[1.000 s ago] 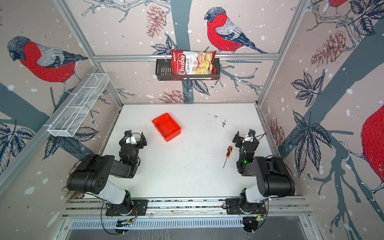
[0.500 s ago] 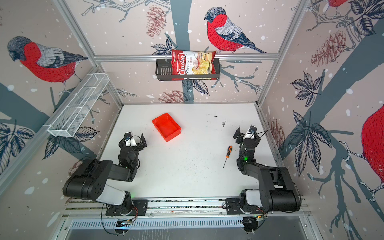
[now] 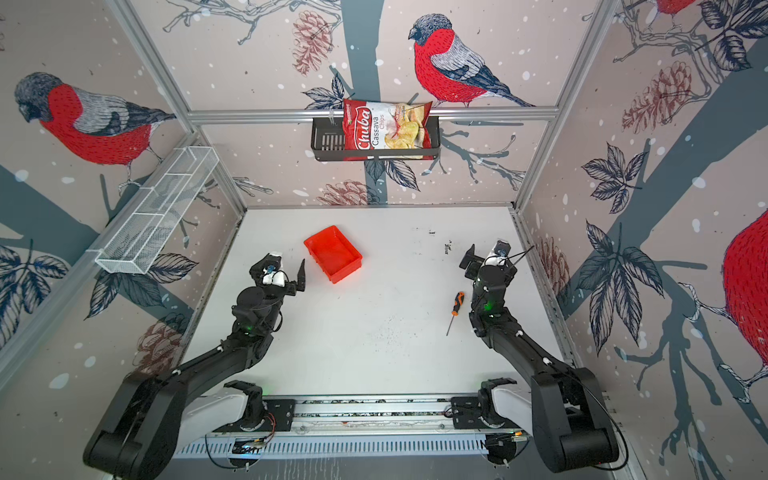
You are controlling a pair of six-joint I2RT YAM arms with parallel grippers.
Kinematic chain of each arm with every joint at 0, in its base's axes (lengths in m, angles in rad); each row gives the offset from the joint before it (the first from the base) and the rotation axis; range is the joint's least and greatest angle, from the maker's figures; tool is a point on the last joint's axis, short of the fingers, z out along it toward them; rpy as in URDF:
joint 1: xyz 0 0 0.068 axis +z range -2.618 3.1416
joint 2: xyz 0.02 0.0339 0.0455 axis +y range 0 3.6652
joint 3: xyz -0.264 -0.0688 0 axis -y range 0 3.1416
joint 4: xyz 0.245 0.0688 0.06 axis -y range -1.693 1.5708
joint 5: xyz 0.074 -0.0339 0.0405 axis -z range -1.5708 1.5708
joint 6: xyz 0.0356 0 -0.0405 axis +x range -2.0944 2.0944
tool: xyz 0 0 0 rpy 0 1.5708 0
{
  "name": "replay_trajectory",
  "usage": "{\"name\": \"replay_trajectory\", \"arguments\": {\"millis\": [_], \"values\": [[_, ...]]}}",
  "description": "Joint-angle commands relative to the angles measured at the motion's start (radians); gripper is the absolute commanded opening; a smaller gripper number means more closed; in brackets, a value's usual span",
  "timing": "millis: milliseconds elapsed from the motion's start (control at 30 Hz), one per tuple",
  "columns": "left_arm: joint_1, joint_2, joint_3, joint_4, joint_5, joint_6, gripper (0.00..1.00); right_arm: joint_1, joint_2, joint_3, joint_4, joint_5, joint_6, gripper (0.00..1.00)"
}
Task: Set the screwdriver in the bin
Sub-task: 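Lower the right gripper onto the screwdriver while the left gripper nears the bin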
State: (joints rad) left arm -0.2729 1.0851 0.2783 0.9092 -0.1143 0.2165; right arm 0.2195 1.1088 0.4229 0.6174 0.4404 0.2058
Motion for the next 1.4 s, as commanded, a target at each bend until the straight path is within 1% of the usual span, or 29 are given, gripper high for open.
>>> {"name": "replay_trajectory", "arguments": {"millis": [0,33,100,200,300,367,500,567,700,833,867,933,1133,1367], "values": [[-0.029,-0.048,0.020,-0.158,0.140,0.018,0.99,0.037,-0.058,0.020,-0.185,0.020,0.136,1.00],[-0.033,-0.059,0.021,-0.164,0.175,0.013,0.99,0.045,-0.077,0.022,-0.219,0.018,0.170,1.00],[-0.033,-0.068,0.018,-0.154,0.307,0.002,0.99,0.054,-0.123,0.022,-0.288,-0.022,0.221,1.00],[-0.038,-0.050,0.031,-0.151,0.461,-0.017,0.99,0.061,-0.161,0.023,-0.374,-0.090,0.264,1.00],[-0.050,-0.017,0.051,-0.147,0.555,-0.037,0.99,0.063,-0.172,0.036,-0.451,-0.157,0.274,1.00],[-0.064,0.004,0.066,-0.152,0.583,-0.032,0.99,0.064,-0.169,0.048,-0.503,-0.189,0.279,1.00],[-0.083,0.027,0.087,-0.182,0.588,-0.012,0.99,0.064,-0.138,0.068,-0.572,-0.249,0.258,1.00],[-0.083,0.028,0.083,-0.181,0.586,-0.014,0.99,0.064,-0.105,0.084,-0.611,-0.250,0.265,1.00],[-0.085,0.026,0.074,-0.177,0.586,-0.018,0.99,0.065,0.001,0.130,-0.691,-0.236,0.308,1.00],[-0.084,0.018,0.067,-0.187,0.590,-0.001,0.99,0.064,0.136,0.198,-0.759,-0.262,0.316,0.99],[-0.085,0.016,0.068,-0.193,0.590,0.005,0.99,0.064,0.182,0.208,-0.767,-0.273,0.319,0.97],[-0.084,0.014,0.067,-0.201,0.588,0.013,0.99,0.064,0.241,0.222,-0.778,-0.283,0.324,0.90],[-0.084,0.008,0.063,-0.211,0.587,0.025,0.99,0.064,0.330,0.234,-0.777,-0.289,0.341,0.71],[-0.084,0.018,0.062,-0.204,0.585,0.036,0.99,0.064,0.400,0.255,-0.801,-0.278,0.324,0.58]]}}
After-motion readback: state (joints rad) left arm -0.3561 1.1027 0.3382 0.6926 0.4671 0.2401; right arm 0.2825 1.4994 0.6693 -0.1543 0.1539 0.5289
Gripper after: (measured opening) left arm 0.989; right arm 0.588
